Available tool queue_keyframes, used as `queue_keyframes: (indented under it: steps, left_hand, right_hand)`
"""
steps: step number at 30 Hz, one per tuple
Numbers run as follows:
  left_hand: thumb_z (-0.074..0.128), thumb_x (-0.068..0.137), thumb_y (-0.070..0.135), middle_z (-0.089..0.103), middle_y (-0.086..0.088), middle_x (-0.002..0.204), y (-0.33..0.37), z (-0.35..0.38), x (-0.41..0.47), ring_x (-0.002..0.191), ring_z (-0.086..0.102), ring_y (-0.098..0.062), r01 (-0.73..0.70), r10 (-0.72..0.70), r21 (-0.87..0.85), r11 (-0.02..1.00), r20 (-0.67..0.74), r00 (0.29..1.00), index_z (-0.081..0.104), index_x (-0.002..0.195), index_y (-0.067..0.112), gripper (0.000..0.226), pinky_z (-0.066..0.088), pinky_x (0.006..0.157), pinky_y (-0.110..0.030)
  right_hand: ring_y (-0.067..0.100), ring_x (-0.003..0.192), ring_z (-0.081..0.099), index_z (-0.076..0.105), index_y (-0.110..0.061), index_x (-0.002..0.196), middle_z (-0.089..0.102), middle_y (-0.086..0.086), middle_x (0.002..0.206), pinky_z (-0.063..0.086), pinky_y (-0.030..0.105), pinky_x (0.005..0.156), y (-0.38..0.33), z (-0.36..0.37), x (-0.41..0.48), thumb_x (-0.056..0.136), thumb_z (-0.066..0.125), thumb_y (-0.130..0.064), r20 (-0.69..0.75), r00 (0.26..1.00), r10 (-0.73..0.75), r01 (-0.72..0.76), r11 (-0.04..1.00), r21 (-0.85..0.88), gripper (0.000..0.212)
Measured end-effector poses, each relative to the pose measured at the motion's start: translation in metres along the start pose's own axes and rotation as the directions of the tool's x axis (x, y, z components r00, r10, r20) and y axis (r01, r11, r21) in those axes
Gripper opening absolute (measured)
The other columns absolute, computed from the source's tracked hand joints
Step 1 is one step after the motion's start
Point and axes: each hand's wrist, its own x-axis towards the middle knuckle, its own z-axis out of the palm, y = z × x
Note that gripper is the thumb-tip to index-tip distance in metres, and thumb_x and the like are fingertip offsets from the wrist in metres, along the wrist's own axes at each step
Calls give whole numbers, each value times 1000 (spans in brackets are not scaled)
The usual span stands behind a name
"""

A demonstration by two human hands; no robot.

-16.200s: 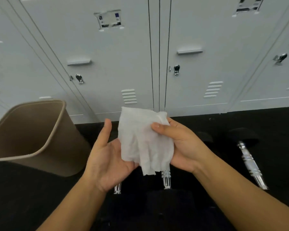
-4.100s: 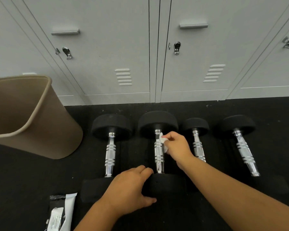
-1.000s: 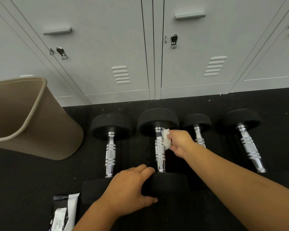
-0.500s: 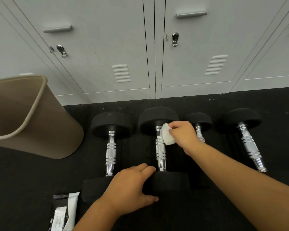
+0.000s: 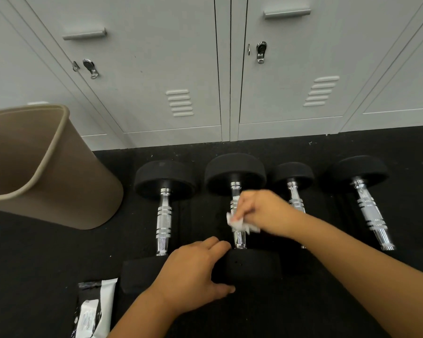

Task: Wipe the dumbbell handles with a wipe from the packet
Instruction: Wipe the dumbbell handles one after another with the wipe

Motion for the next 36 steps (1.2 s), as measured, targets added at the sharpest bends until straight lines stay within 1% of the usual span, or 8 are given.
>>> queue_keyframes:
  steps: [4,11,18,21,25,29,33,36]
  left_hand:
    - [65,74,65,51,19,117,-1,0,0,102,55,-5,7,-7,-2,1000,9,1000,41,132,39,68,49,80,-29]
    - [66,75,64,51,19,118,1,-2,1,101,55,-4,8,-8,-5,1000,16,1000,41,132,39,67,50,81,-28]
    - [66,74,63,53,18,114,3,-3,0,99,54,-3,6,-6,-9,1000,14,1000,42,131,41,66,49,79,-26]
    - [66,74,64,52,18,116,2,-3,1,100,54,-4,4,-4,-16,1000,21,1000,41,134,39,69,49,81,-26]
    - [66,76,64,51,18,118,2,-4,1,100,54,-2,6,-5,-19,1000,36,999,42,133,38,68,48,80,-24]
    - [66,75,63,51,17,116,3,-6,2,98,54,-4,7,-7,1,1000,56,998,44,131,37,66,49,80,-26]
    - [66,74,63,52,16,113,3,-7,3,97,55,-5,3,-5,31,1000,49,999,45,128,37,63,47,76,-25]
    - [66,72,63,53,15,109,3,-7,4,94,56,-5,8,-10,28,1000,50,999,47,125,38,62,49,78,-28]
  right_hand:
    - [22,105,57,72,-17,110,66,2,111,45,32,95,5,-2,24,89,56,-3,-335,941,-41,-49,966,-253,30]
    - [26,80,59,75,-16,93,69,3,92,56,37,65,20,26,16,68,71,3,-190,953,-235,110,856,-506,32]
    - [16,96,61,75,-19,100,71,-1,105,48,29,86,-17,13,-4,80,55,-2,370,926,-76,226,896,-382,33]
    - [15,100,60,73,-18,108,68,2,115,47,24,89,-27,3,25,85,57,-5,209,976,-57,118,949,-294,31]
    - [30,121,43,55,-16,128,56,8,126,41,37,98,-33,11,56,90,55,-9,-29,996,89,-89,815,-572,38]
    - [30,109,46,63,-9,101,64,7,101,37,38,98,-23,33,28,92,50,-13,115,992,-44,118,613,-781,16]
    - [24,104,46,71,-16,102,68,1,100,44,35,90,-9,31,8,87,54,-9,183,970,-159,235,803,-548,24]
    - [13,98,55,76,-20,100,72,-2,104,45,27,95,-13,17,-13,82,52,0,260,965,-41,102,969,-225,36]
